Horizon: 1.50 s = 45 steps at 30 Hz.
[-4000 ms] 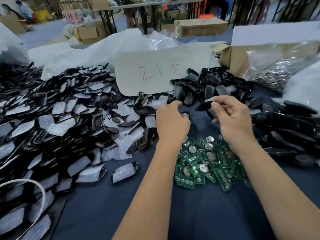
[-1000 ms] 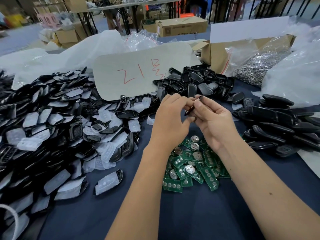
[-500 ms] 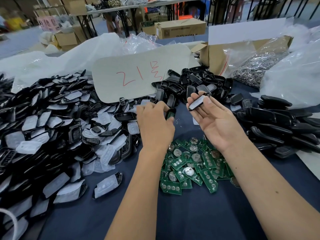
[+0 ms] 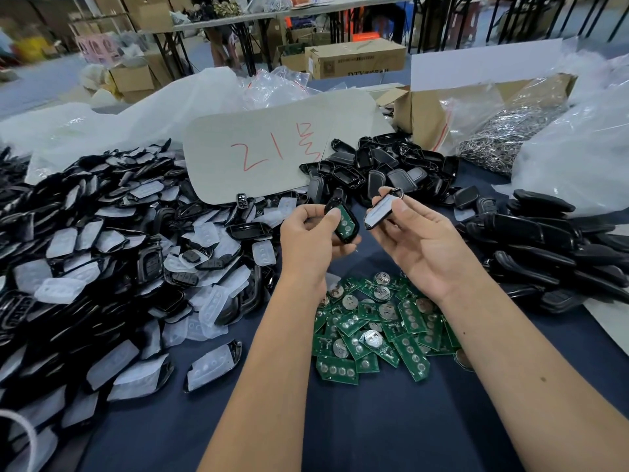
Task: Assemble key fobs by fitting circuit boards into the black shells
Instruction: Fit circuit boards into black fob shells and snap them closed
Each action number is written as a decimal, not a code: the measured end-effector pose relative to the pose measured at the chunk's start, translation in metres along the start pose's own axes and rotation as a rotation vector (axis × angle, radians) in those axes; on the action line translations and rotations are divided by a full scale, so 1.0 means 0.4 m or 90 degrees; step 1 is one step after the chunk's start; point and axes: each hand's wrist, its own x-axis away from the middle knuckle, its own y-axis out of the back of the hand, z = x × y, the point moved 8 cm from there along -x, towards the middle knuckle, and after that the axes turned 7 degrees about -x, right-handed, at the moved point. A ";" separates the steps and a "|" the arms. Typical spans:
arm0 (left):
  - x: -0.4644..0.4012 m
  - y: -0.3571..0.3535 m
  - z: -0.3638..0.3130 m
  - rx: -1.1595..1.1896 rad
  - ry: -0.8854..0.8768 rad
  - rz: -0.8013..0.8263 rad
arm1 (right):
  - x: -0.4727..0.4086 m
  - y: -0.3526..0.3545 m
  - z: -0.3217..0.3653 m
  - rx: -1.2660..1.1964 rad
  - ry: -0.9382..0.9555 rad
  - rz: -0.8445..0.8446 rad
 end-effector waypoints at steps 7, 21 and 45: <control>-0.015 0.014 -0.002 -0.043 -0.056 -0.038 | 0.008 -0.016 -0.009 0.100 0.000 0.038; -0.006 0.014 -0.013 -0.104 -0.123 -0.035 | 0.011 -0.010 -0.005 0.148 -0.002 0.001; 0.059 -0.069 -0.075 -0.449 -0.381 0.112 | 0.016 0.034 0.044 0.417 0.182 -0.147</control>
